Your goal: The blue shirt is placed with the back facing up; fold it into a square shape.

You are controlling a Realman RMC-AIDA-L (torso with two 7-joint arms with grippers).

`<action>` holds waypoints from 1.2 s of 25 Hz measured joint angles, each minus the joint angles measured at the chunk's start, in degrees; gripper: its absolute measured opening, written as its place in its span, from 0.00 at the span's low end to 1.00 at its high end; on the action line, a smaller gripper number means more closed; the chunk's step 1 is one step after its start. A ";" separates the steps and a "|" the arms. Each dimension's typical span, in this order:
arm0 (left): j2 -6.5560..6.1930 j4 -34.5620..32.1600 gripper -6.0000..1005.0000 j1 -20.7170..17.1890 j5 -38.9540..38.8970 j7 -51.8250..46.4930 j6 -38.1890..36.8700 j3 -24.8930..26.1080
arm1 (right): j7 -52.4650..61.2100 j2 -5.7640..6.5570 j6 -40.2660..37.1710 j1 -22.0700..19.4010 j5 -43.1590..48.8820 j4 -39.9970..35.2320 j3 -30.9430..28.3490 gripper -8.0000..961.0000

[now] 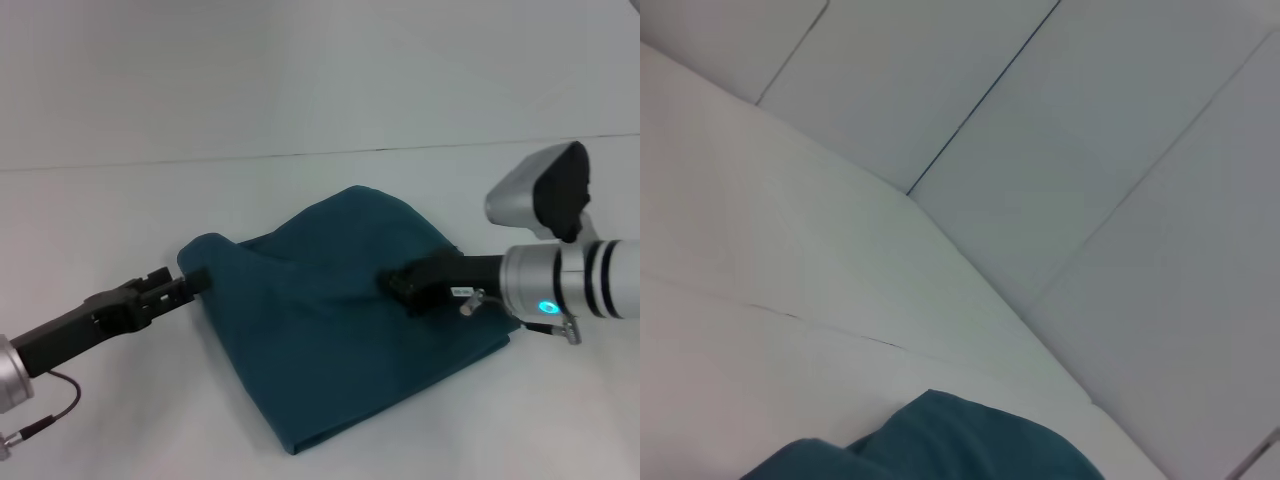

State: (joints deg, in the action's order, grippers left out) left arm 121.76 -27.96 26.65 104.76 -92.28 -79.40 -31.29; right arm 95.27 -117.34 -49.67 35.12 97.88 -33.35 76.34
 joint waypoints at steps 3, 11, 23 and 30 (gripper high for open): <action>0.16 0.02 0.95 0.42 -0.01 0.00 0.08 -0.11 | 0.00 0.09 -0.76 -0.33 1.08 -0.07 -1.51 0.01; 0.40 0.00 0.95 1.75 -0.01 0.06 1.49 0.11 | -1.67 -0.03 -5.49 -1.40 1.80 -3.72 -6.62 0.01; 0.59 0.01 0.95 3.07 -0.17 -1.50 9.50 0.16 | 2.77 1.99 -17.84 -3.24 2.62 -6.46 -19.38 0.01; 0.58 0.02 0.95 3.42 -0.18 -1.89 10.85 0.27 | 9.97 4.30 -22.81 -4.30 8.97 -6.61 -23.91 0.25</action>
State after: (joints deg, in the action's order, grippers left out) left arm 122.34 -27.94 30.07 104.58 -94.17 -68.55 -31.01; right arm 105.25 -113.05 -72.48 30.82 106.86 -39.96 52.43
